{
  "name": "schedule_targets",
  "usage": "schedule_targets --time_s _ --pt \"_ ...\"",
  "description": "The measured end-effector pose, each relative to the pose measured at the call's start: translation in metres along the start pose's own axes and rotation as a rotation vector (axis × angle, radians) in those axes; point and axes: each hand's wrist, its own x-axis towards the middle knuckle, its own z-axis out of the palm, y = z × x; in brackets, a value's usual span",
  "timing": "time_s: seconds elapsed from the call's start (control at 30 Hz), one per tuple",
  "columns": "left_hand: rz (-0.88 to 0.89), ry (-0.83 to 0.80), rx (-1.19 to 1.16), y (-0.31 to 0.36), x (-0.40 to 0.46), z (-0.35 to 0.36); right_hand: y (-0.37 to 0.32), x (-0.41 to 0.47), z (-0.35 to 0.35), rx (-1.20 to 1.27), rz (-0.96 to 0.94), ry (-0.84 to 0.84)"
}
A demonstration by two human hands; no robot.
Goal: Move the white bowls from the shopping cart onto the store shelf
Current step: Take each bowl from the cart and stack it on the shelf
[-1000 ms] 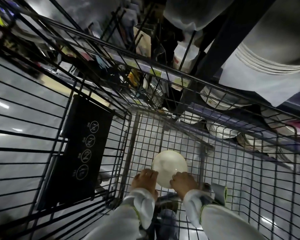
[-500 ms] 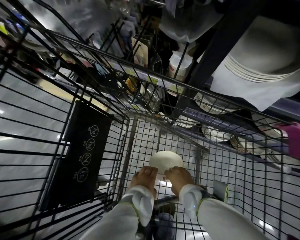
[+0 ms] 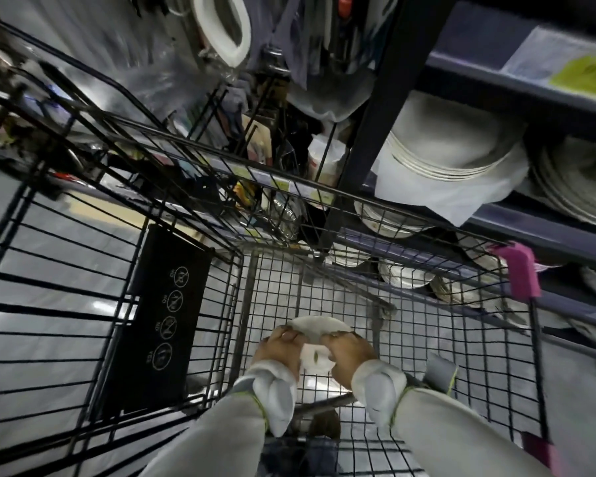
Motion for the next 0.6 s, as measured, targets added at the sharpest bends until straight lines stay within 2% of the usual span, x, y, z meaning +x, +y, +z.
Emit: schedule_targets --time_s 0.17,0.4,0.47,0.6 --pt "-0.006 -0.022 0.087 0.014 -0.008 -0.029 -0.003 -0.023 -0.028 0.017 0.023 -0.004" --pt "0.014 -0.114 0.038 0.036 -0.021 -0.073 -0.004 -0.059 -0.070 0.177 -0.017 0.018" --pt "0.019 -0.169 0.027 0.047 -0.030 -0.087 -0.003 -0.069 -0.080 0.144 0.000 -0.007" --pt "0.066 -0.152 -0.015 0.063 -0.043 -0.114 0.004 -0.092 -0.101 0.128 0.023 0.017"
